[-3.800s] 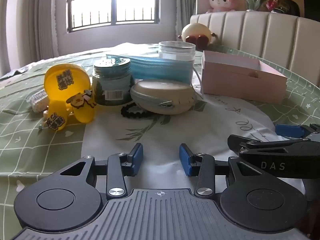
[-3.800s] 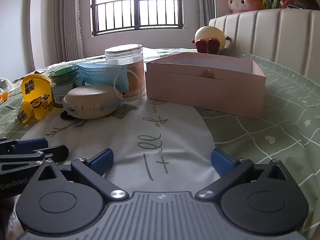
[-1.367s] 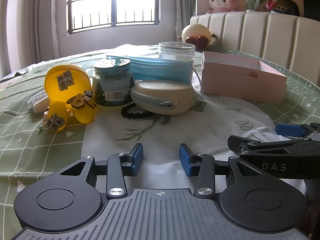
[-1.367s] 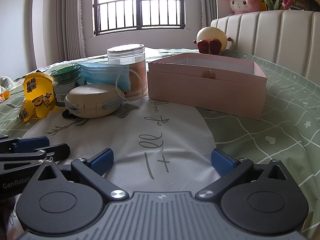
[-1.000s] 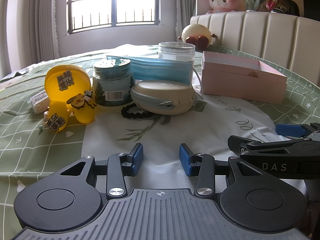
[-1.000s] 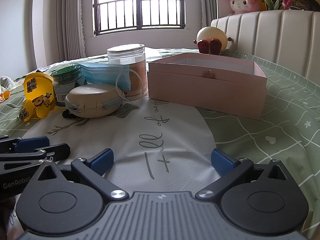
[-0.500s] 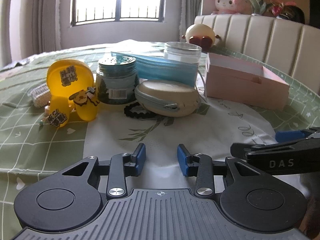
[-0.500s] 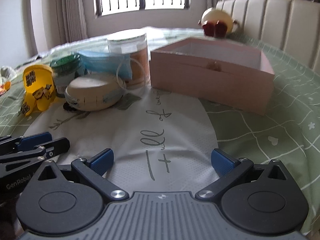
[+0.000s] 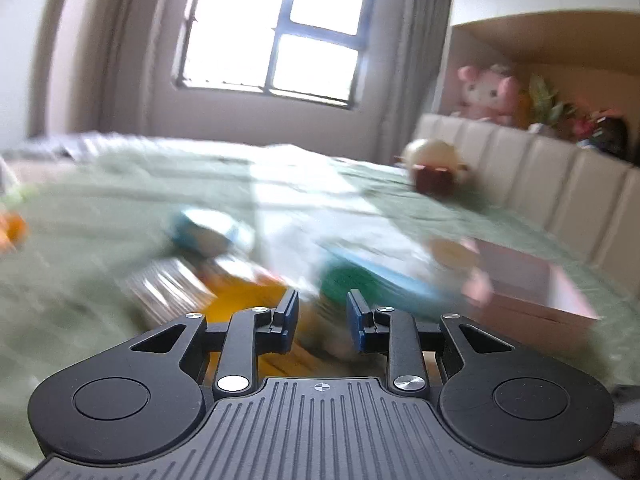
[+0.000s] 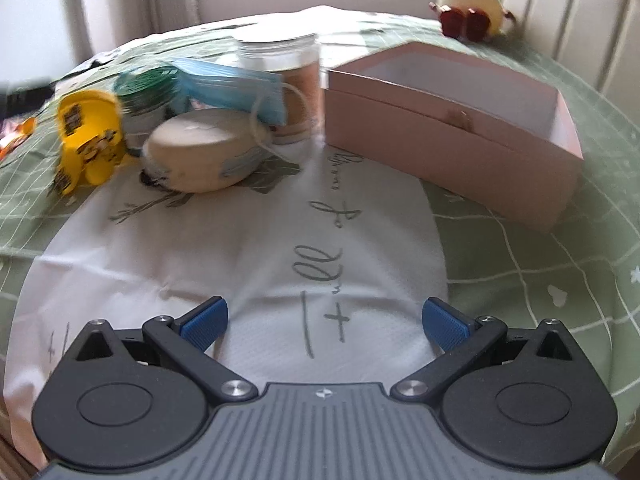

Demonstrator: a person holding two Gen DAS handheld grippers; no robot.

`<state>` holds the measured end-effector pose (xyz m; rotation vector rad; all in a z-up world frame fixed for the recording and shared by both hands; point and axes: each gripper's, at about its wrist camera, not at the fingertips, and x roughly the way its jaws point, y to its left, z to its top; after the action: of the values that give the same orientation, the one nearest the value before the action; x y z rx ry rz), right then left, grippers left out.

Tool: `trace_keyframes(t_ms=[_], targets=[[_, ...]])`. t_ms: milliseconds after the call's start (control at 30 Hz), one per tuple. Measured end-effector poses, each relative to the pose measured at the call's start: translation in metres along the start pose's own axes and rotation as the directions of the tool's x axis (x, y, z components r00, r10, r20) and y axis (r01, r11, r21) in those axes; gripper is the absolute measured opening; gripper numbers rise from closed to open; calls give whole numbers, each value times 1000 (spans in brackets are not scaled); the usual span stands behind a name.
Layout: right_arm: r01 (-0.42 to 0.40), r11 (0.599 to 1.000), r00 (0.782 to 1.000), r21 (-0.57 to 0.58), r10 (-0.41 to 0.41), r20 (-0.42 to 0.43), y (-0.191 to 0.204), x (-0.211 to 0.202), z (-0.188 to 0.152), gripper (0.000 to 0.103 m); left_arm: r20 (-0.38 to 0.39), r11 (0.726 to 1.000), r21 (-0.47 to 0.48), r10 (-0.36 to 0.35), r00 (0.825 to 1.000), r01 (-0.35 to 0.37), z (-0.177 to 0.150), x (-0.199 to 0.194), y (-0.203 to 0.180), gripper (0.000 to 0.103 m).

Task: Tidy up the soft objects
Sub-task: 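Reach the left gripper to the yellow plastic toy and close on it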

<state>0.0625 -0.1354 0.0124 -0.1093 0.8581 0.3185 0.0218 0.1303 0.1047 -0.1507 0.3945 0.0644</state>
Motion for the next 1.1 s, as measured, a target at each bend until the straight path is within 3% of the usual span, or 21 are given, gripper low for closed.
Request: trace_keyframes(t_ms=[67, 167, 267, 333, 400, 500, 567, 633, 733, 867, 967, 1100], targets=[[-20, 999, 1000, -44, 20, 6, 8, -5, 0, 103, -3, 999, 41, -16, 1000, 16, 29, 10, 17, 30], [-64, 992, 997, -106, 69, 40, 17, -12, 2, 102, -96, 995, 7, -103, 990, 105, 61, 40, 41, 30], [-117, 990, 989, -82, 123, 76, 21, -21, 3, 101, -235, 982, -46, -190, 953, 185, 71, 81, 59, 30], [-143, 987, 985, -68, 149, 90, 24, -24, 3, 101, -316, 978, -34, -206, 926, 206, 70, 101, 63, 30], [-152, 986, 983, -73, 159, 97, 25, -24, 3, 101, -371, 972, 8, -215, 903, 234, 60, 105, 61, 30], [-144, 985, 983, -93, 153, 97, 28, -24, 1, 101, -409, 942, 62, -278, 869, 330, 48, 93, 56, 31], [-143, 985, 984, -95, 152, 97, 29, -24, 0, 101, -395, 927, 119, -286, 873, 357, 43, 82, 49, 32], [-157, 983, 982, -93, 166, 95, 31, -24, -1, 100, -382, 915, 199, -256, 888, 350, 35, 74, 40, 33], [-166, 980, 980, -112, 177, 95, 37, -26, -4, 100, -378, 887, 347, -165, 911, 305, 25, 68, 24, 38], [-163, 974, 978, -158, 181, 105, 43, -30, -7, 100, -392, 837, 494, -27, 920, 235, 20, 77, 15, 40], [-165, 973, 977, -162, 184, 108, 42, -31, -9, 100, -413, 831, 504, -10, 911, 237, 21, 83, 18, 41], [-172, 974, 977, -150, 188, 101, 39, -29, -10, 100, -483, 843, 461, -23, 875, 277, 32, 90, 26, 41]])
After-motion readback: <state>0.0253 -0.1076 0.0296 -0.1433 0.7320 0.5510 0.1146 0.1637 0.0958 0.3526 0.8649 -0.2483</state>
